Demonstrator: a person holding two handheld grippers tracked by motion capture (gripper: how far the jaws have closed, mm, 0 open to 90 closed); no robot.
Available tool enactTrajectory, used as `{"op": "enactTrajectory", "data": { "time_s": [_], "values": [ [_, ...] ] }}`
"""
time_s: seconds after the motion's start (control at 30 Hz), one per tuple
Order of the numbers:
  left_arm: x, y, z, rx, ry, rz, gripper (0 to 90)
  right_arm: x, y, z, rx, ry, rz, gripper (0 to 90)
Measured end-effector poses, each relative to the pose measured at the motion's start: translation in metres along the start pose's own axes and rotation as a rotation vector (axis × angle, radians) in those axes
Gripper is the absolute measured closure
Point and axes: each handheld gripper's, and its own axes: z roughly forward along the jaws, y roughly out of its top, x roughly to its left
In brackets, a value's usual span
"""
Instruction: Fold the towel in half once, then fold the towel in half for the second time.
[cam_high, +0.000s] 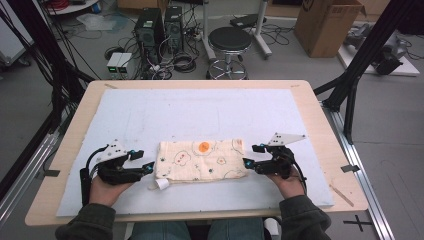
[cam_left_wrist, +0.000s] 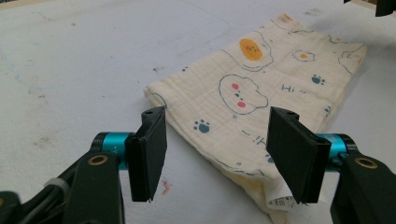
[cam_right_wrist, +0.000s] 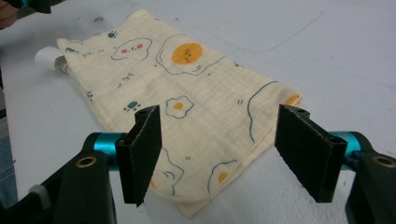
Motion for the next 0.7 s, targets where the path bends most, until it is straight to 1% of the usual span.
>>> {"op": "enactTrajectory", "data": {
  "time_s": [0.13, 0.17, 0.23, 0.33, 0.4, 0.47, 0.57, 0.7],
  "values": [
    [-0.0014, 0.0012, 0.0007, 0.004, -0.004, 0.018, 38.6, 0.0014, 0.0005, 0.0005, 0.002, 0.003, -0.003, 31.3],
    [-0.0023, 0.0012, 0.0012, 0.001, -0.005, 0.015, 38.6, 0.0014, 0.0004, 0.0009, 0.003, -0.002, -0.009, 31.3],
    [-0.0027, 0.0013, 0.0016, 0.008, -0.006, 0.022, 38.6, 0.0019, 0.0001, 0.0021, 0.006, -0.003, -0.011, 31.3],
    [-0.0021, 0.0013, 0.0031, 0.011, -0.007, 0.023, 38.3, 0.0023, -0.0003, 0.0036, 0.016, -0.001, -0.011, 31.1],
    [-0.0019, 0.0014, 0.0038, 0.013, -0.01, 0.024, 38.3, 0.0026, -0.0001, 0.0043, 0.013, -0.001, -0.017, 31.1],
    [-0.0016, 0.0015, 0.0047, 0.016, -0.008, 0.027, 38.3, 0.0033, 0.0004, 0.0043, 0.017, 0.001, -0.014, 31.0],
    [-0.001, 0.0013, 0.006, 0.018, -0.013, 0.024, 38.4, 0.0034, 0.0011, 0.0055, 0.018, 0.004, -0.017, 31.0],
    [0.002, 0.0013, 0.0073, 0.02, -0.008, 0.013, 38.7, 0.0031, 0.0023, 0.0085, 0.023, 0.002, -0.017, 31.0]
  ]
}}
